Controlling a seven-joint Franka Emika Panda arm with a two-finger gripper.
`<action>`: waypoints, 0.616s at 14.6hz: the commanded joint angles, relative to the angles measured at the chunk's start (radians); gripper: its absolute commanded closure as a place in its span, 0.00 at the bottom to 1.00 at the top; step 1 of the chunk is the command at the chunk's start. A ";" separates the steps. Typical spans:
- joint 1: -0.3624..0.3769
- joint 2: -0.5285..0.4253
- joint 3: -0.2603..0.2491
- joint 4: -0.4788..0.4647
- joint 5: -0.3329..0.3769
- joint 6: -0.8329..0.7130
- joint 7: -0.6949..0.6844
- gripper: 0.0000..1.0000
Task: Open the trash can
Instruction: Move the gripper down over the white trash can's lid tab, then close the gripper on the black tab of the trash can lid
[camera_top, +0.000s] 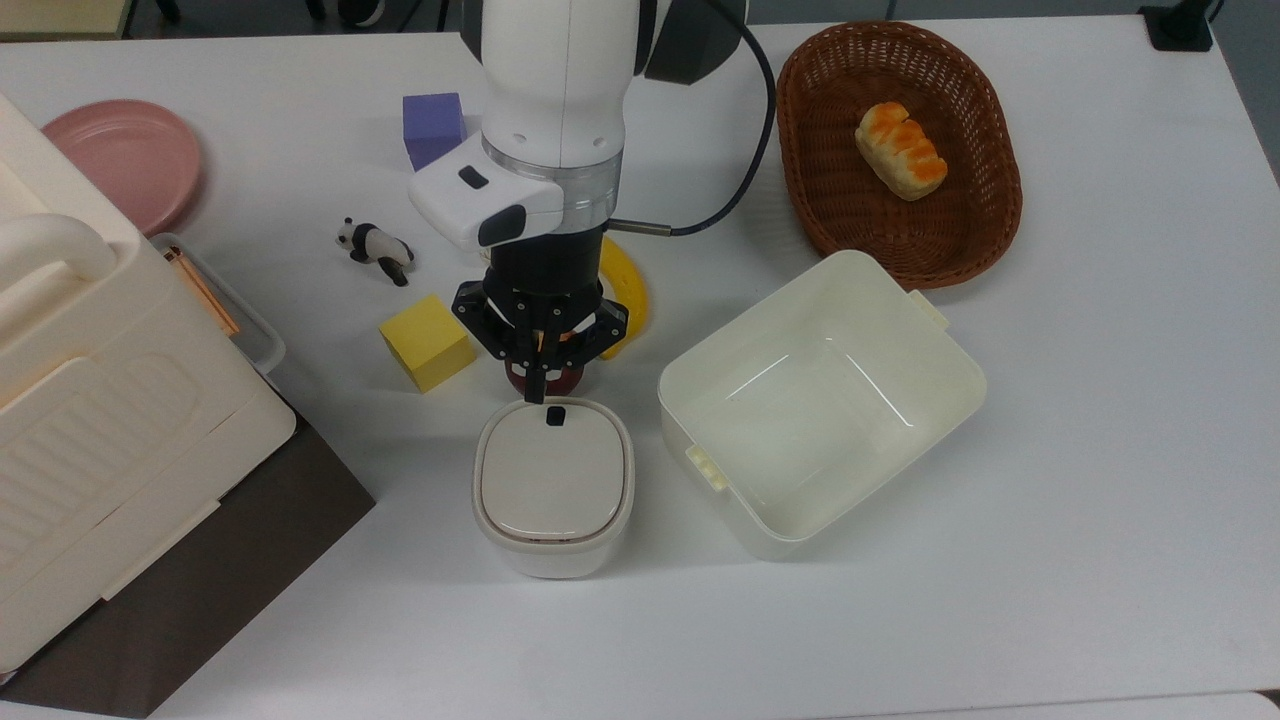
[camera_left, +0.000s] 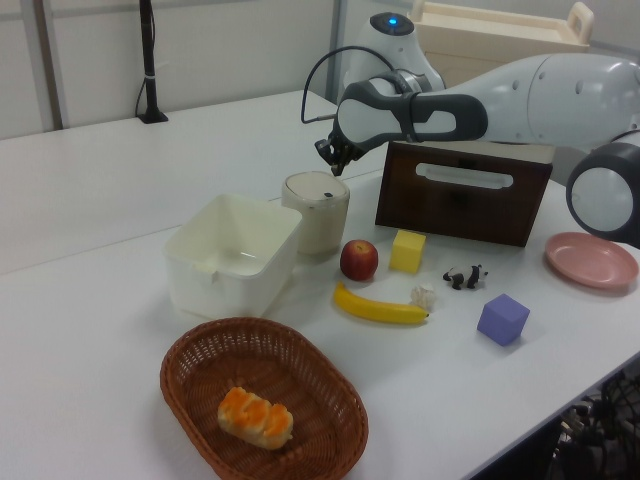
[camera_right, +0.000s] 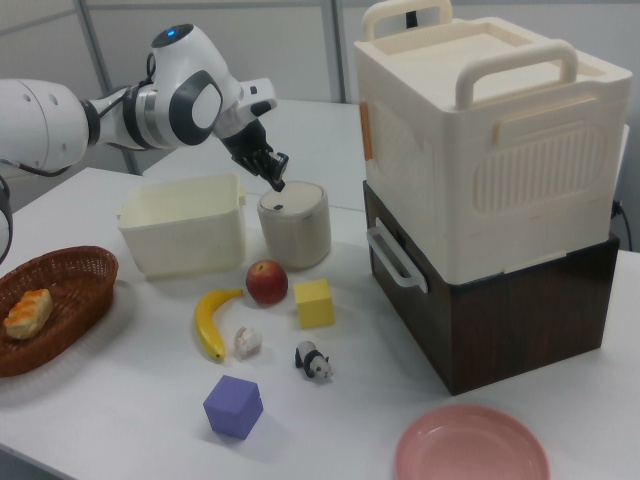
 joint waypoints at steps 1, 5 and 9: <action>0.011 0.029 -0.001 0.013 -0.027 0.036 0.017 1.00; 0.011 0.039 0.002 0.013 -0.027 0.037 0.015 1.00; 0.011 0.041 0.004 0.012 -0.030 0.044 0.014 1.00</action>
